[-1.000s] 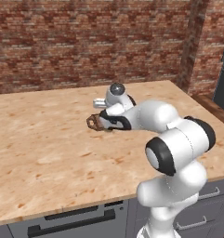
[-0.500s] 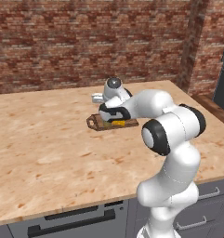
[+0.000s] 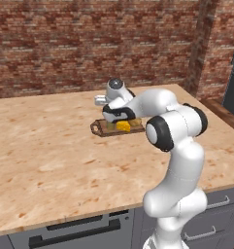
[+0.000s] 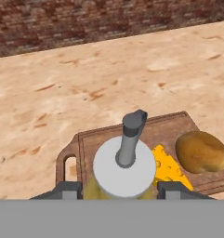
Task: Retrieve the reheated potato from the microwave, then place the potato, cheese, and condiment on the cutting board.
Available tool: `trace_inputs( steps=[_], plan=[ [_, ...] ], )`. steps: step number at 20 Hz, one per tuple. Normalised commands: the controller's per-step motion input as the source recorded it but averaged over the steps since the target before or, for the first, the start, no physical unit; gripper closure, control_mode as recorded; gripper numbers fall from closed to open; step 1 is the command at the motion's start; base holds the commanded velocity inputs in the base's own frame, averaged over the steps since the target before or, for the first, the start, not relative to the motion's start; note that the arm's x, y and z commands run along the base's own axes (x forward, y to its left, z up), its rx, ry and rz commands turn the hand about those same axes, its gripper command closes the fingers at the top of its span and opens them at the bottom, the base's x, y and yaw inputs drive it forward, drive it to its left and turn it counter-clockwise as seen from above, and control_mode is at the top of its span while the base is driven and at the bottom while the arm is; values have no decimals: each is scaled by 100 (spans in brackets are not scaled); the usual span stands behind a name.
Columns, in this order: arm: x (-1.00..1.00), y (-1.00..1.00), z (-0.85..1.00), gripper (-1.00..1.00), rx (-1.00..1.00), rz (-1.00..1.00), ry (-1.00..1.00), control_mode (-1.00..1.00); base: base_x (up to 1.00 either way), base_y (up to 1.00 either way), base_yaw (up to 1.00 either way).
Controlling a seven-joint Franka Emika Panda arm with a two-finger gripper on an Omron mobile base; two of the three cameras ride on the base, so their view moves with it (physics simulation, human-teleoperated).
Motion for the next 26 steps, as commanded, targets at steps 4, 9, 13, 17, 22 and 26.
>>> trace_inputs(
  steps=[4, 9, 13, 17, 22, 26],
  plan=[
    [32, 0, -16, 100, -1, 0, 1, -100, 0, 0, 0],
    [19, 0, -24, 100, -1, 0, 4, -100, 0, 0, 0],
    [4, 2, -24, 100, 0, 0, 3, -100, 0, 0, 0],
    [7, 2, -25, 100, 0, 0, 4, -100, 0, 0, 0],
    [3, 1, -24, 100, 0, 0, 0, -100, 0, 0, 0],
    [6, 2, -18, 100, 0, 0, 0, -100, 0, 0, 0]
  ],
)
